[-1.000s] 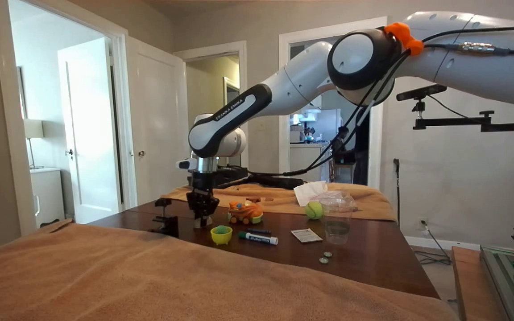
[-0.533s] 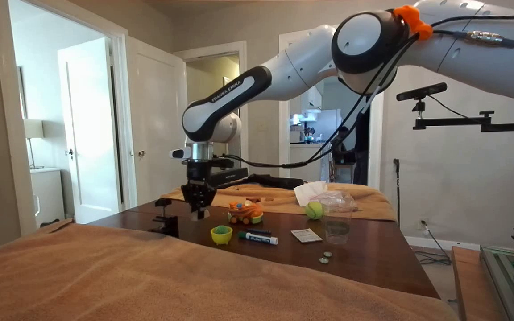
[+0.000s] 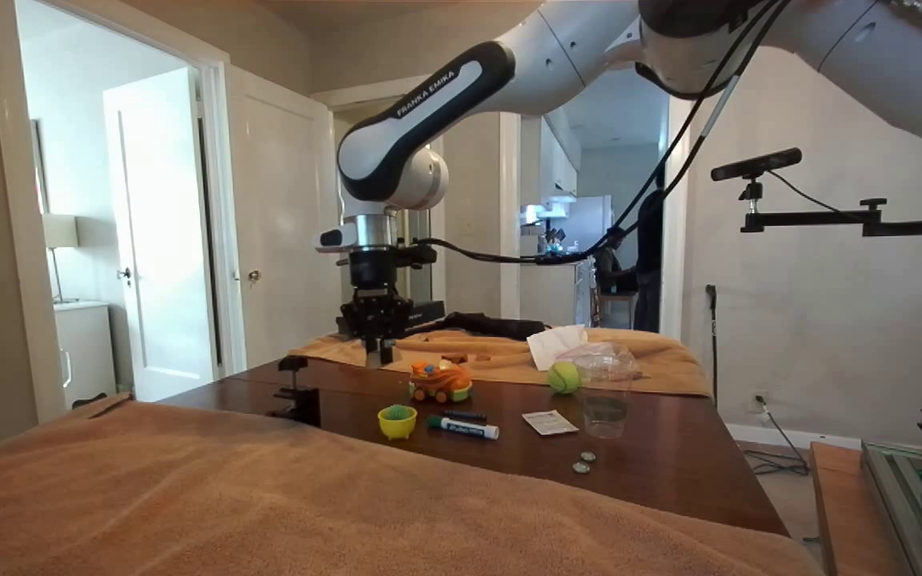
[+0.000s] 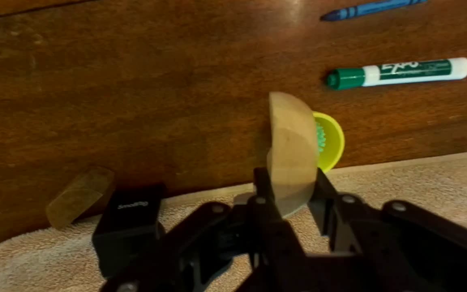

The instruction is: Put the wooden block in the clear cup.

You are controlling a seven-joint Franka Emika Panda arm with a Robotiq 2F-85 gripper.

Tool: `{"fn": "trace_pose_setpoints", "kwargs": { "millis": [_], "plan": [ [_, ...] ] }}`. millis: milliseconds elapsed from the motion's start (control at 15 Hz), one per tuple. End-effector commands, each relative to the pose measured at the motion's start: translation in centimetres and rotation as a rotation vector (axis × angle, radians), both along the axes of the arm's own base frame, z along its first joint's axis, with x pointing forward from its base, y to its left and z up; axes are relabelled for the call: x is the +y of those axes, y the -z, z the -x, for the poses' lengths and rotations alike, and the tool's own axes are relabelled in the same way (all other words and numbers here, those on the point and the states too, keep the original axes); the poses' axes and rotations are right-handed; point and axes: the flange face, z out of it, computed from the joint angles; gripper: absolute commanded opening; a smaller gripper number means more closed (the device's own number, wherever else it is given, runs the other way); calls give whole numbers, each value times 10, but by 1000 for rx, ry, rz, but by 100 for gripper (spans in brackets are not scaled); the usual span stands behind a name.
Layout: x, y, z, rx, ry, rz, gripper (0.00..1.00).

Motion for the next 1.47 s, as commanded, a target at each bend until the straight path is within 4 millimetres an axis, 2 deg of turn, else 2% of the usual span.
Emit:
{"fn": "trace_pose_setpoints", "kwargs": {
  "millis": [0, 333, 533, 800, 1000, 1200, 1333, 1400],
  "plan": [
    [10, -12, 44, -8, 25, -31, 8],
    [26, -18, 81, -151, 95, -48, 8],
    [33, -16, 114, -200, 147, -42, 8],
    [40, -18, 171, -224, 223, 0, 8],
    [43, -23, 221, -219, 277, 34, 8],
    [39, -36, 270, -248, 362, 75, 8],
    [28, -48, 295, -265, 450, 131, 8],
    [41, -31, 259, -218, 382, 91, 7]
  ]
}}
